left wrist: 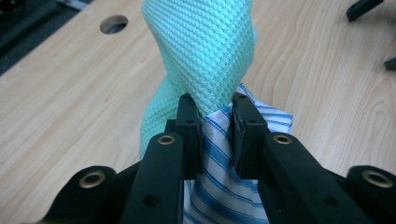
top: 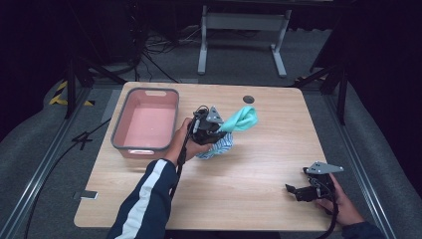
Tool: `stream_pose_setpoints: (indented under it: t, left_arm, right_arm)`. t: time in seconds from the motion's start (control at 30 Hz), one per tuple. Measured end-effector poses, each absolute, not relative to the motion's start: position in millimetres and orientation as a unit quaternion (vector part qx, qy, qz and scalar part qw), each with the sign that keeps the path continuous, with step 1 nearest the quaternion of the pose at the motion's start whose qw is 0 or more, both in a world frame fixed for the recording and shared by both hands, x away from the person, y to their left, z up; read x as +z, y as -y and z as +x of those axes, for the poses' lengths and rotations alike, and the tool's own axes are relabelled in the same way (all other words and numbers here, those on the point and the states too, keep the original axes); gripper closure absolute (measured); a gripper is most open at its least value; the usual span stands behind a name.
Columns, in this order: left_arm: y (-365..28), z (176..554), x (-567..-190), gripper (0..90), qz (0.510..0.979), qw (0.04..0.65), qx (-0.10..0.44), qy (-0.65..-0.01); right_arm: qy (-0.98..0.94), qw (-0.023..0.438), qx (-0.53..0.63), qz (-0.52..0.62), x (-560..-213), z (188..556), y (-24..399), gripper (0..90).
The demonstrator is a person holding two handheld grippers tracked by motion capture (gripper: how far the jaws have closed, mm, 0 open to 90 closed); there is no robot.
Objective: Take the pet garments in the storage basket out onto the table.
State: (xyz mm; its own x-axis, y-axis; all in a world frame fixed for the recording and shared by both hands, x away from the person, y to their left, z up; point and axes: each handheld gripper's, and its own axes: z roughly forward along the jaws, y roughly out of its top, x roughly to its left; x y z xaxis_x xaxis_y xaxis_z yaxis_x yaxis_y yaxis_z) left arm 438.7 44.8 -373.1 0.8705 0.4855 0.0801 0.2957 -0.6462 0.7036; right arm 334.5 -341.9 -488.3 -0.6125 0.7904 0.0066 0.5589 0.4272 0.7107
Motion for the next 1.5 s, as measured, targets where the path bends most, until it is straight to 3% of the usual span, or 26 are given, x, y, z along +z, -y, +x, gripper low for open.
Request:
stream_pose_setpoints:
  t: [0.9,1.5]
  left_arm:
    - [-25,442,-424,70.8,0.923,0.298,0.115,-0.217]
    - [-19,435,-419,53.5,0.926,0.291,0.118,-0.211]
  right_arm:
    - [-0.828,0.167,0.347,0.407,-488,334,342,0.6]
    - [-0.828,0.167,0.347,0.407,-488,335,342,0.6]
